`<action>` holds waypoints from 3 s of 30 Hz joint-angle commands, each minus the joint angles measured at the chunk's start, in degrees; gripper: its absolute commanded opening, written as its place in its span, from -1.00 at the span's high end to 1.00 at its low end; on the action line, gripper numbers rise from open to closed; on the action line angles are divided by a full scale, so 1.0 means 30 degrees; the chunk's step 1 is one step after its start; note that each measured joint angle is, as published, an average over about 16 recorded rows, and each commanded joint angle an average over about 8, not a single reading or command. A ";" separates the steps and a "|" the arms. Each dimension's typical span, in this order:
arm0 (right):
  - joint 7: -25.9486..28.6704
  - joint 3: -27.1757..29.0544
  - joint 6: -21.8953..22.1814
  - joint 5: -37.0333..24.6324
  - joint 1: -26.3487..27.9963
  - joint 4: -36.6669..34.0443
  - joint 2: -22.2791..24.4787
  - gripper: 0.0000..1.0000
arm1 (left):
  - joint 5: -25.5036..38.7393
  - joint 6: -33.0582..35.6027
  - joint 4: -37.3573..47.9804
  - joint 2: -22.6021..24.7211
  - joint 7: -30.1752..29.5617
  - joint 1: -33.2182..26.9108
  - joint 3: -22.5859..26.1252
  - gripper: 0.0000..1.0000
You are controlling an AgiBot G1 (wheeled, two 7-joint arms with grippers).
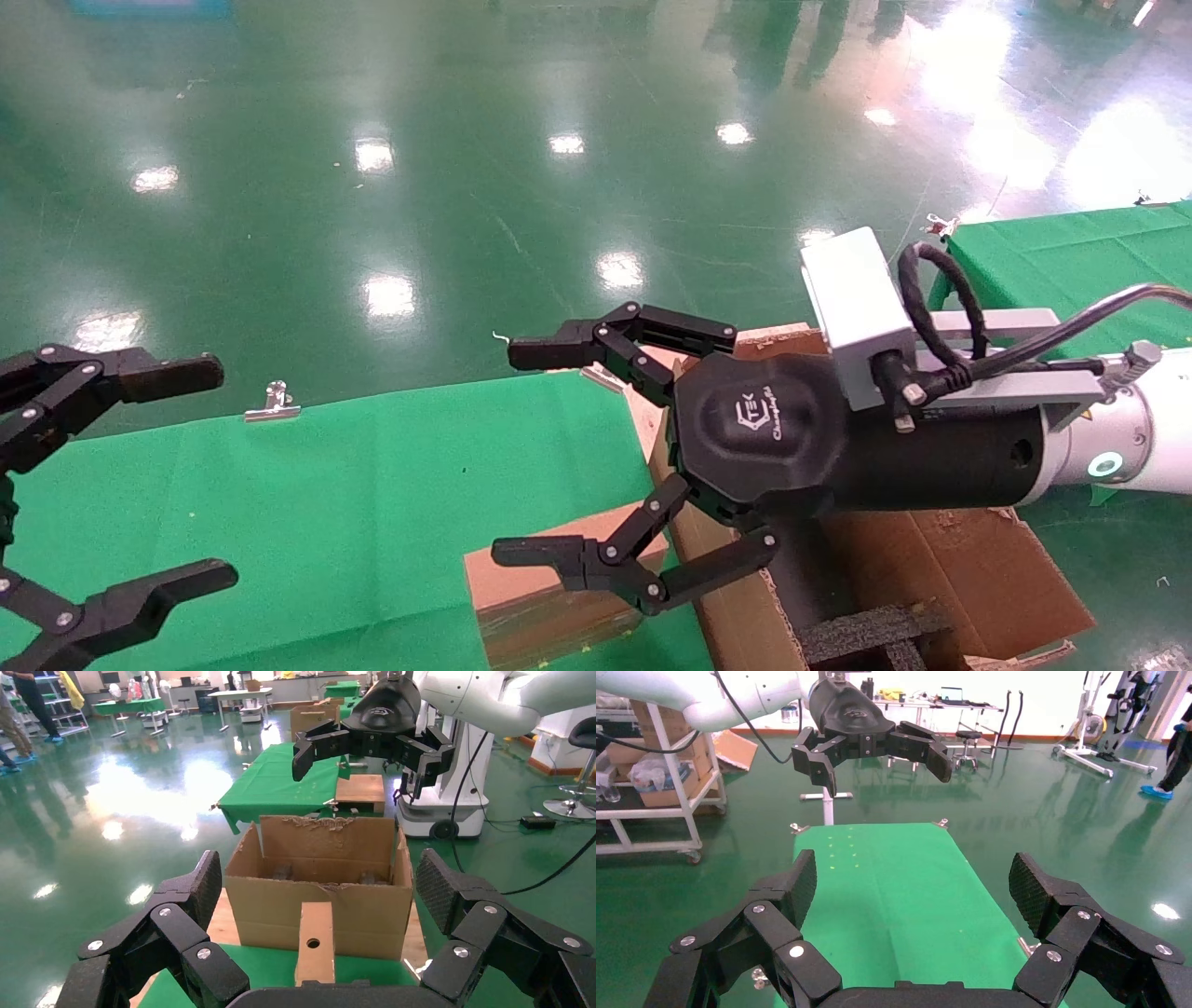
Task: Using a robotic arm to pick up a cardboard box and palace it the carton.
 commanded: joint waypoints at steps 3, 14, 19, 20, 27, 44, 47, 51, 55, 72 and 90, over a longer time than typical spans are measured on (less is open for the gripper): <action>0.0000 0.0000 0.0000 0.0000 0.0000 0.0000 0.0000 -1.00 | 0.0000 0.0000 0.0000 0.0000 0.0000 0.0000 0.0000 -1.00; 0.0000 0.0000 0.0000 0.0000 0.0000 0.0000 0.0000 -1.00 | 0.0000 0.0000 0.0000 0.0000 0.0000 0.0000 0.0000 -0.30; -0.0004 0.0004 -0.0002 0.0002 -0.0003 0.0001 -0.0001 -1.00 | 0.0000 0.0000 0.0000 0.0000 0.0000 0.0000 0.0000 0.93; -0.0004 0.0004 -0.0002 0.0001 -0.0003 0.0001 -0.0001 -1.00 | 0.0000 0.0000 0.0000 0.0000 0.0000 0.0000 0.0000 1.00; -0.0081 -0.0243 -0.0152 -0.0639 0.0310 0.0069 0.0036 -1.00 | 0.0000 0.0000 0.0001 0.0000 0.0001 0.0000 0.0001 1.00; -0.0995 -0.5586 -0.1550 -0.9736 0.5162 -0.1305 -0.2548 -1.00 | -0.0002 0.0000 0.0004 -0.0001 0.0003 -0.0003 0.0005 1.00; -0.1272 -0.6702 -0.1539 -1.0905 0.5915 -0.1895 -0.3297 -1.00 | -0.0003 0.0000 0.0004 -0.0001 0.0004 -0.0003 0.0006 1.00; -0.1615 -0.8008 -0.1479 -1.2315 0.6917 -0.2626 -0.4253 -1.00 | -0.0004 0.0000 0.0004 -0.0001 0.0004 -0.0003 0.0007 1.00; -0.2031 -0.9181 -0.1460 -1.3724 0.7917 -0.3259 -0.5107 -1.00 | -0.0004 -0.0001 0.0004 -0.0001 0.0005 -0.0003 0.0008 1.00; -0.4159 -1.2999 -0.1453 -1.6125 1.0633 -0.4291 -0.6554 -0.93 | -0.0007 -0.0002 0.0004 -0.0003 0.0007 -0.0004 0.0012 0.25; -0.4255 -1.3252 -0.1398 -1.5791 1.0760 -0.4425 -0.6570 1.00 | -0.0022 -0.0008 0.0009 -0.0005 0.0008 0.0000 0.0011 -1.00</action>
